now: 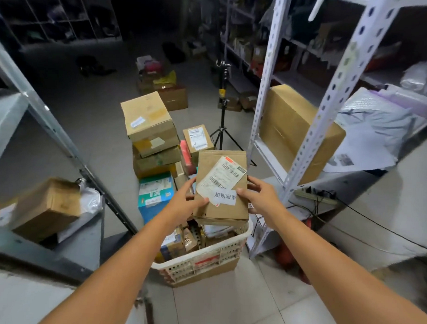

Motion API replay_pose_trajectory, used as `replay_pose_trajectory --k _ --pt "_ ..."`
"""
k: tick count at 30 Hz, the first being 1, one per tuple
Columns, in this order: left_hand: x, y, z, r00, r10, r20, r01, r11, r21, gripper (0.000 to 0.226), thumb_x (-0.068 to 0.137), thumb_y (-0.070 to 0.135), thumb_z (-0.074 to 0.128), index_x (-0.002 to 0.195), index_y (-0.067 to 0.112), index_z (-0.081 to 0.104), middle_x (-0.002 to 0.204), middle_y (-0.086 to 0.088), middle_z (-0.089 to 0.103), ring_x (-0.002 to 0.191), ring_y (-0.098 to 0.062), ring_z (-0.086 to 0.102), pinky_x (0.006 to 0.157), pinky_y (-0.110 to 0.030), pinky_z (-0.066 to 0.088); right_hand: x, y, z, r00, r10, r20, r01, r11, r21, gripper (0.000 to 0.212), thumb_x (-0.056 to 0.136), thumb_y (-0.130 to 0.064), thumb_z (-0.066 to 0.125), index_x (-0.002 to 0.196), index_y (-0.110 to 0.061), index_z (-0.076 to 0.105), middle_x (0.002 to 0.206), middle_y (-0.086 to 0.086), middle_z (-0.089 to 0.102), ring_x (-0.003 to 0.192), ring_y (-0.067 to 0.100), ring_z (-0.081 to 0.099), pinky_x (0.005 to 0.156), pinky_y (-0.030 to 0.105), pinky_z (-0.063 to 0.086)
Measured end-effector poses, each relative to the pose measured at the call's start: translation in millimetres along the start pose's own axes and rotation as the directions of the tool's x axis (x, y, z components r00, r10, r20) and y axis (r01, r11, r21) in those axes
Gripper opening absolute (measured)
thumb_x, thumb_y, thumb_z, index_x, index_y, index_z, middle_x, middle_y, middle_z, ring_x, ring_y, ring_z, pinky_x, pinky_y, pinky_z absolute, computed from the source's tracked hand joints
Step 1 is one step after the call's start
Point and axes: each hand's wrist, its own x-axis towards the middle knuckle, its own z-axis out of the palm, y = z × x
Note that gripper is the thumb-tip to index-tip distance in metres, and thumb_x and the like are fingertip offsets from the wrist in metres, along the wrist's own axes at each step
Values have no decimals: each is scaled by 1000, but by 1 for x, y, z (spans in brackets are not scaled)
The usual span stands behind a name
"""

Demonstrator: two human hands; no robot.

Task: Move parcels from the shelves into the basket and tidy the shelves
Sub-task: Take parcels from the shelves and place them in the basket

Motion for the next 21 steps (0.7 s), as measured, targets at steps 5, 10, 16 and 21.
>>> replay_pose_trajectory --k 5,10,16,21 --pt "38 0 -5 999 -36 -17 34 994 -104 75 91 20 69 148 46 27 110 8 54 110 -19 55 80 -40 55 47 -8 7 999 33 20 -33 999 -5 56 89 -10 71 141 -21 51 130 0 61 107 17 64 65 34 58" --pt "83 2 -1 993 -104 -57 90 973 -210 77 91 16 68 150 43 27 111 5 54 106 -18 57 83 -42 55 108 -11 6 995 69 72 -65 996 -56 55 90 -8 70 141 -18 52 130 -1 60 99 9 62 61 28 53" --pt "133 -2 13 979 -162 -120 120 946 -301 77 90 14 70 150 40 29 110 -1 62 103 -20 64 89 -44 57 180 -6 2 987 97 130 -82 990 -119 54 89 -5 68 140 -18 53 129 2 62 106 17 64 76 36 58" --pt "158 -16 17 970 -198 -139 146 937 -317 79 90 12 69 151 39 26 109 1 65 104 -20 65 91 -45 56 214 16 5 979 136 152 -112 981 -159 55 88 -7 68 140 -19 54 129 1 62 111 20 63 85 40 58"
